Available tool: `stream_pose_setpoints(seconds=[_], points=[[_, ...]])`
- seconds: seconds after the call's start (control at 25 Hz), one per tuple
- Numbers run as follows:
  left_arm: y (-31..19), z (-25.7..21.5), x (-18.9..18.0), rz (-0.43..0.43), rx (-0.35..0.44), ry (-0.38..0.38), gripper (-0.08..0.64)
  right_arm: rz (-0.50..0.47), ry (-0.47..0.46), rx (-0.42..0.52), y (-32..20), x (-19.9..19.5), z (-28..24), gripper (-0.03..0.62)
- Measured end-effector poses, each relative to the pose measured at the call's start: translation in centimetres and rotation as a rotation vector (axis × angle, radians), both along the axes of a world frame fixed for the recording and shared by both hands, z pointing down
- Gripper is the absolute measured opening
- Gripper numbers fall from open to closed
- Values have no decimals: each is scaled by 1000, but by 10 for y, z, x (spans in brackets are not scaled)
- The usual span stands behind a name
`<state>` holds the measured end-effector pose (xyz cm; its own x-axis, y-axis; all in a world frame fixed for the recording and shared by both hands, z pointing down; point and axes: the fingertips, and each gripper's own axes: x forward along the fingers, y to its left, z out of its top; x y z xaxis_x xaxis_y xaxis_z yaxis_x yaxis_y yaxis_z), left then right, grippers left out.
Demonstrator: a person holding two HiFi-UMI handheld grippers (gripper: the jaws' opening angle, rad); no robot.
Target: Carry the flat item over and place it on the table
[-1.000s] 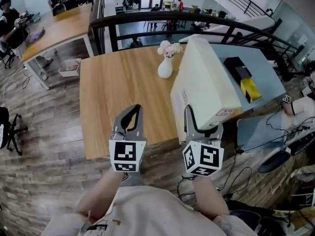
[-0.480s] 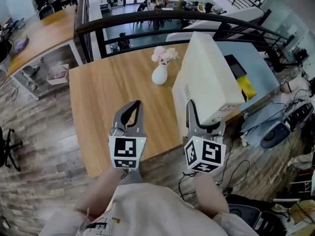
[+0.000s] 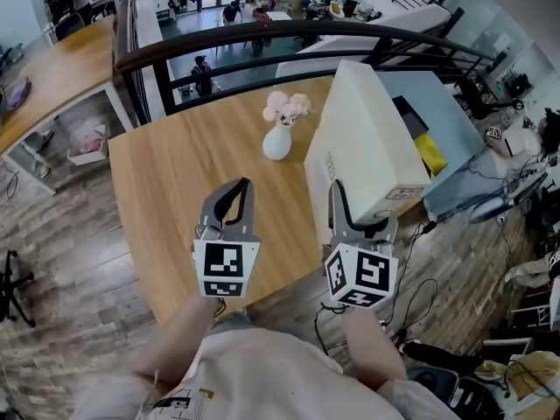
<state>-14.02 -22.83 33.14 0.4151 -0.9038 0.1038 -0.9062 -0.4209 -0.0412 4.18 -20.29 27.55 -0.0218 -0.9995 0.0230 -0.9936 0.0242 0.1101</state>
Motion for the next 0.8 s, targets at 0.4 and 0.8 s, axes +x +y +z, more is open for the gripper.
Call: stream_pose_setpoints(seconds=[0.4,0.8], points=[[-32,3,4,1,-9,8,3,21,-14,-33,-39,12,23,296],[-60,24,43,-1,-20,-42,3,16,-55,-59,-66,51,53,296]])
